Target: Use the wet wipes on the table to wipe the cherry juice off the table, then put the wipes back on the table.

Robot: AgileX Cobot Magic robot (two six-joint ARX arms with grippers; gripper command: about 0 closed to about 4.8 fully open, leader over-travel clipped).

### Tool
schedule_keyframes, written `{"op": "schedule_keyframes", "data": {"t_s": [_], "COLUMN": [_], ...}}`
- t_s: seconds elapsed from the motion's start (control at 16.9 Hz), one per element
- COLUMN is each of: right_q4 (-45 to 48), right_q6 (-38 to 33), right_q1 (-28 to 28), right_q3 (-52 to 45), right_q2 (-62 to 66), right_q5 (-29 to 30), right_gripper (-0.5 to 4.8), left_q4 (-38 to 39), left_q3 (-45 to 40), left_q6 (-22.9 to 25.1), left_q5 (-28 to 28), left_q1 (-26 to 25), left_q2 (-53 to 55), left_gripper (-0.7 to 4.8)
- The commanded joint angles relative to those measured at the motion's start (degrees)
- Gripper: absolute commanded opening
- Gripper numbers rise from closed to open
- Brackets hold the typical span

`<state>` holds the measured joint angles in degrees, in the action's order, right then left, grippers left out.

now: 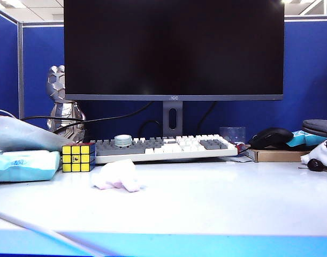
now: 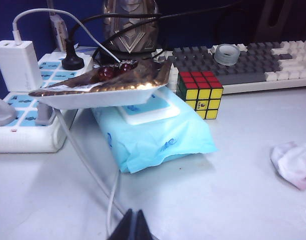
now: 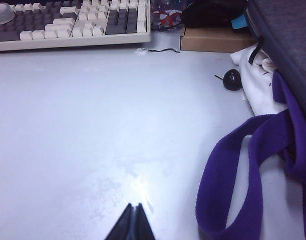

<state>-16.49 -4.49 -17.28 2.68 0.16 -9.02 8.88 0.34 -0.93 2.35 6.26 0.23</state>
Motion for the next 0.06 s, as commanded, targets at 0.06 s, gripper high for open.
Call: {"op": "schedule_keyframes", "data": {"t_s": [0.06], "right_q4": [0.2], "right_q6": [-0.2], "right_q1": [0.0], "right_q3": [0.0], "right_q2": [0.0], "right_q5": [0.0], "right_gripper": [-0.04], "left_q4": [0.9], "left_q3": [0.0], "left_q6": [0.1], "left_q5": [0.0], "left_q1": [0.0], "left_q2": [-0.2], "left_gripper": [0.04]}}
